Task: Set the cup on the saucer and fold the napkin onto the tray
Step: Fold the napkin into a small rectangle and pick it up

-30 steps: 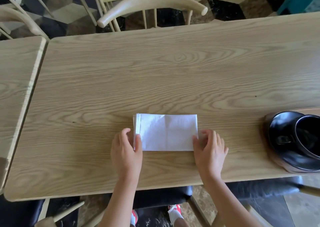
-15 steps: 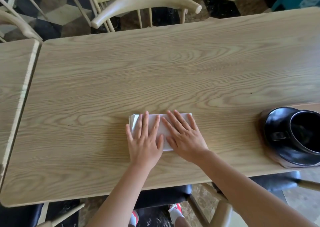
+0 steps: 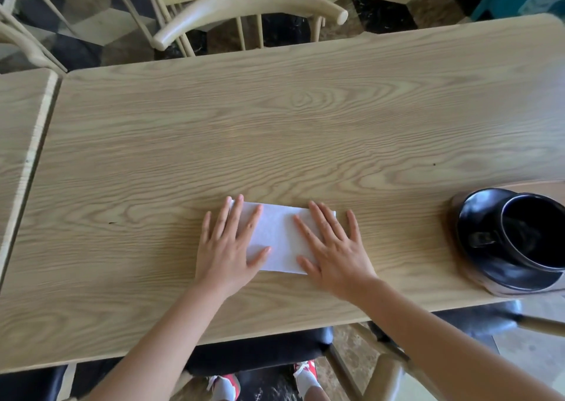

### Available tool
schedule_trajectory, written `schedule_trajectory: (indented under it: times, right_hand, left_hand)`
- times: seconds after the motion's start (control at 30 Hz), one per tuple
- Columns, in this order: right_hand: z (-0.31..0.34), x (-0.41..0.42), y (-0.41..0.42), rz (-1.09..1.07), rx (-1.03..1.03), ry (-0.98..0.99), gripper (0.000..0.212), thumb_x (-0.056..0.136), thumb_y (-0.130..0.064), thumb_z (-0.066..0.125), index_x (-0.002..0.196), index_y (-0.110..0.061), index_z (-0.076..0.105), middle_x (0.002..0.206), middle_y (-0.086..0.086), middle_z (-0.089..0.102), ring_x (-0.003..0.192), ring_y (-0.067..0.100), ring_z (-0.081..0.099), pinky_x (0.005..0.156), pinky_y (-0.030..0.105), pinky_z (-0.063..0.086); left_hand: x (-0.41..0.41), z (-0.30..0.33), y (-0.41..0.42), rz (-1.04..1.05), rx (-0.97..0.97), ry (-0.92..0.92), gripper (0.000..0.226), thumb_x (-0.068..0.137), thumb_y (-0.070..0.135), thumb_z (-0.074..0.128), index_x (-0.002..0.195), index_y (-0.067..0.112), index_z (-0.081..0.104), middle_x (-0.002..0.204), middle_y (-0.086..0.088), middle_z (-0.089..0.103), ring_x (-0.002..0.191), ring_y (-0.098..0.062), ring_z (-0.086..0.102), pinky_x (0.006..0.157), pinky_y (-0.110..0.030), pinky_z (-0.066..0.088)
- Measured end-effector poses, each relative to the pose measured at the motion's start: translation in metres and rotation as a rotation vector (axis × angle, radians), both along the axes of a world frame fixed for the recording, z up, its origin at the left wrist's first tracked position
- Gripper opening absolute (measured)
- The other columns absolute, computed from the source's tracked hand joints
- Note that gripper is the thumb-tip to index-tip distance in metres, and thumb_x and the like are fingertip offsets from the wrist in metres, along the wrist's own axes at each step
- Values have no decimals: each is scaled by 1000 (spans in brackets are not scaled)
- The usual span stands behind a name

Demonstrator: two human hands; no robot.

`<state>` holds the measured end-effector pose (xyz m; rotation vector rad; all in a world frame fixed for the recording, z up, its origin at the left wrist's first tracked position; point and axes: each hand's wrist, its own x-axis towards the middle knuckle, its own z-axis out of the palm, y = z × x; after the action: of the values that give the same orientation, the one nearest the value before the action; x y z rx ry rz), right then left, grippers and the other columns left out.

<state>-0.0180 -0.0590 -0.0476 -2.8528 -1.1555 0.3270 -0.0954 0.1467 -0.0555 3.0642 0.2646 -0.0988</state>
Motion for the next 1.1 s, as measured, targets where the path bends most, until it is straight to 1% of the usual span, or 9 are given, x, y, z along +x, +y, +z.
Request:
schedule_trajectory:
  times: [0.13,0.2,0.33,0.43,0.57,0.67,0.87,1.03,1.1]
  right_hand:
    - [1,-29,6,-173,4,13,67,84,-53,34,142,-20,34,149,18,33,136,31,34,105,62,26]
    - [4,-43,12,-264,6,13,67,85,-53,33,142,-18,35,147,20,34,135,33,36,102,64,28]
    - [3,-81,20,-358,51,41,68,87,-54,30,140,-13,38,146,23,34,134,35,36,104,63,27]
    - [-4,-115,10,-292,99,16,66,88,-53,31,141,-13,37,146,22,34,137,33,30,106,57,16]
    - [-8,-130,-8,-176,147,-69,57,94,-49,25,139,-19,40,145,17,38,135,29,31,103,57,23]
    - [-12,-122,-19,-80,170,-141,51,89,-43,38,137,-26,43,144,13,40,133,27,34,101,56,26]
    - [-15,-94,-32,83,272,-244,44,83,-31,52,126,-27,57,134,4,45,115,23,45,99,54,31]
    - [-11,-72,-31,170,385,-282,31,83,-27,56,111,-26,68,120,-3,47,105,18,47,97,52,33]
    - [-9,-67,-31,193,417,-265,28,83,-28,58,108,-25,70,116,-3,57,103,16,49,97,52,33]
  left_hand:
    - [18,4,24,-240,56,28,67,83,58,31,144,33,22,155,-6,22,142,-27,21,107,-66,14]
    - [32,8,28,-295,92,13,63,84,56,28,144,35,21,156,-2,20,144,-22,11,107,-66,1]
    - [42,6,-17,-109,18,-49,69,85,58,26,142,20,31,156,-3,19,144,-21,9,107,-62,-7]
    - [38,-6,-43,-96,-70,-36,74,84,65,24,147,28,14,157,-2,4,145,-20,-2,106,-67,-2]
    - [46,-6,-32,-381,-13,-35,73,82,64,32,146,31,19,157,-5,13,145,-23,4,106,-70,7]
    - [51,2,-31,-487,41,-21,73,83,62,34,146,30,17,157,-5,13,144,-25,6,107,-68,0]
    - [3,11,-29,-274,-106,-147,66,90,56,30,147,30,9,157,-6,7,144,-24,6,109,-60,10]
    - [-52,3,-27,-195,-96,16,64,88,49,37,146,26,23,155,-6,18,142,-22,18,106,-65,24]
    - [-53,5,-29,-164,-93,70,63,88,49,36,145,24,26,154,-6,20,142,-23,19,105,-66,21]
